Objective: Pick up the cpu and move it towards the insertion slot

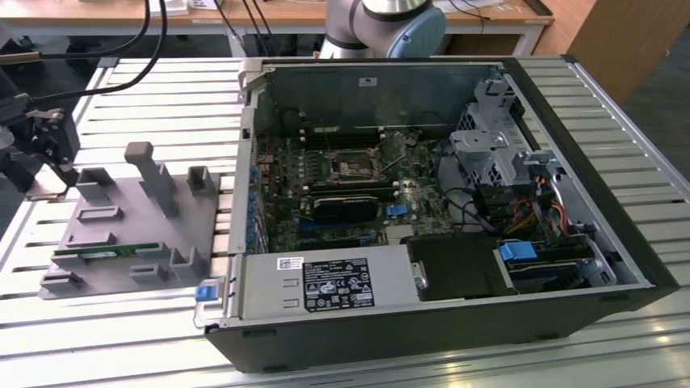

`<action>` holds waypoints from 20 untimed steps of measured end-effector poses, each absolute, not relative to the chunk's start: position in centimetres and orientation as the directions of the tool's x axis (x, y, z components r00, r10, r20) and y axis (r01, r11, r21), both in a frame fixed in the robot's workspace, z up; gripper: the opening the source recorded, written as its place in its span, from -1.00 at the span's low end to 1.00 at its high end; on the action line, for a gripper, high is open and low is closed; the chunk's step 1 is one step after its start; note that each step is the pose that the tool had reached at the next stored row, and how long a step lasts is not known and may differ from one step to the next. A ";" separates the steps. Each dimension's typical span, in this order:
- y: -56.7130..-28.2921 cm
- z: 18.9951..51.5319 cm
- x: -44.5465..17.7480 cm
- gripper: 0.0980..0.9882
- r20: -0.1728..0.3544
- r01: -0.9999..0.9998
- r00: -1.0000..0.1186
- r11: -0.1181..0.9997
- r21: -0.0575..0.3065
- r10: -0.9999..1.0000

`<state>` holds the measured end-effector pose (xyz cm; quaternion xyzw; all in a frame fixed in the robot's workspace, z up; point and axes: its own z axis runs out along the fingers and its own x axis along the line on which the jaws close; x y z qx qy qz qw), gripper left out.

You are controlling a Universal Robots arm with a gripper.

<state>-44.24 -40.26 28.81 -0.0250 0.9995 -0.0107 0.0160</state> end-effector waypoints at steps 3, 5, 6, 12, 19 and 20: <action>-40.3 29.0 -44.2 0.00 -0.032 -0.050 -0.998 0.999 -0.022 -0.050; -40.3 29.2 -44.2 0.00 -0.031 -0.049 -0.998 0.999 -0.022 -0.050; -40.3 29.3 -44.2 0.00 -0.031 -0.050 -0.998 0.999 -0.022 -0.050; -40.3 29.7 -44.2 0.00 -0.032 -0.050 -0.998 0.999 -0.022 -0.050; -40.3 30.2 -44.2 0.00 -0.032 -0.050 -0.998 0.999 -0.022 -0.050; -40.3 30.3 -44.2 0.00 -0.032 -0.049 -0.998 0.999 -0.022 -0.050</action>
